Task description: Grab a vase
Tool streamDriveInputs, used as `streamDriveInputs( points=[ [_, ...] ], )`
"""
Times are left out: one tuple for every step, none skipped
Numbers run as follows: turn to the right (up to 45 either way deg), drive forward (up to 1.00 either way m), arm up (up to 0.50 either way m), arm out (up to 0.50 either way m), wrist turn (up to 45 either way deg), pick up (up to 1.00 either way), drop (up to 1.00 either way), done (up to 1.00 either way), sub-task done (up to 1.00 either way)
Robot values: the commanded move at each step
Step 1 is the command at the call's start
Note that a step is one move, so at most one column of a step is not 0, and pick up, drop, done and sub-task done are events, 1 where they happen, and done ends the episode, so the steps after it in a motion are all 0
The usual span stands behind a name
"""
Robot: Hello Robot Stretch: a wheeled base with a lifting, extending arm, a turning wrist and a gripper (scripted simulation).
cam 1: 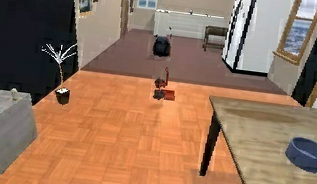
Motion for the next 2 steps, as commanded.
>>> streamDriveInputs(
  points=[
    [0.0,0.0,0.0,0.0,45.0,0.0,0.0,0.0,0.0],
    [0.0,0.0,0.0,0.0,36.0,0.0,0.0,0.0,0.0]
  ],
)
